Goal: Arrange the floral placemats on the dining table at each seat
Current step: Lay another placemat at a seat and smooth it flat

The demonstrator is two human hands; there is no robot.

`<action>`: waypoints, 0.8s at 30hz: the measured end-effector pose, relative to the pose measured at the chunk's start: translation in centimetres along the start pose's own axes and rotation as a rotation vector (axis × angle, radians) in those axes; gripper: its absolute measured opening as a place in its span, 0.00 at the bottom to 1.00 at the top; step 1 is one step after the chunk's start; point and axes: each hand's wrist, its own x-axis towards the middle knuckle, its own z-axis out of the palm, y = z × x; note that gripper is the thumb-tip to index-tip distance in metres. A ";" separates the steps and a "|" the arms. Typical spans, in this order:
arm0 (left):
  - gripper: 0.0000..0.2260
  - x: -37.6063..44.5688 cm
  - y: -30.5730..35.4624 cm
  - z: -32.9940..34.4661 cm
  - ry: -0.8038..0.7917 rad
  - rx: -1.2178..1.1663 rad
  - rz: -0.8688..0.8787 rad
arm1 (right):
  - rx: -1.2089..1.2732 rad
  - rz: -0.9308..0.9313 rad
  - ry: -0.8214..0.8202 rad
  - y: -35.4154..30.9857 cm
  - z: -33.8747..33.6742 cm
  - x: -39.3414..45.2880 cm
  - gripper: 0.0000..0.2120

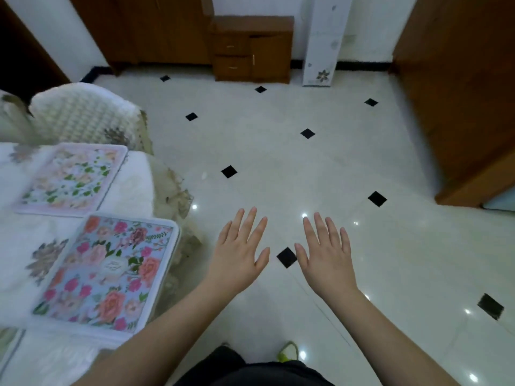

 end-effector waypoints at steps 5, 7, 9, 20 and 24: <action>0.27 -1.8 -4.4 -0.1 0.004 0.015 -0.198 | 0.008 -0.199 -0.019 -4.7 0.3 4.0 0.29; 0.27 -2.6 -6.1 0.0 0.011 0.004 -0.274 | 0.004 -0.271 -0.029 -6.9 0.7 5.5 0.29; 0.27 -3.2 -7.9 0.1 0.020 0.009 -0.337 | -0.004 -0.332 -0.039 -9.2 1.2 7.0 0.29; 0.28 -7.8 -17.5 0.5 -0.019 -0.063 -0.678 | -0.057 -0.620 -0.131 -22.1 2.9 12.2 0.29; 0.32 -9.2 -20.2 0.3 -0.054 -0.125 -0.775 | -0.054 -0.708 -0.181 -26.1 3.9 12.8 0.31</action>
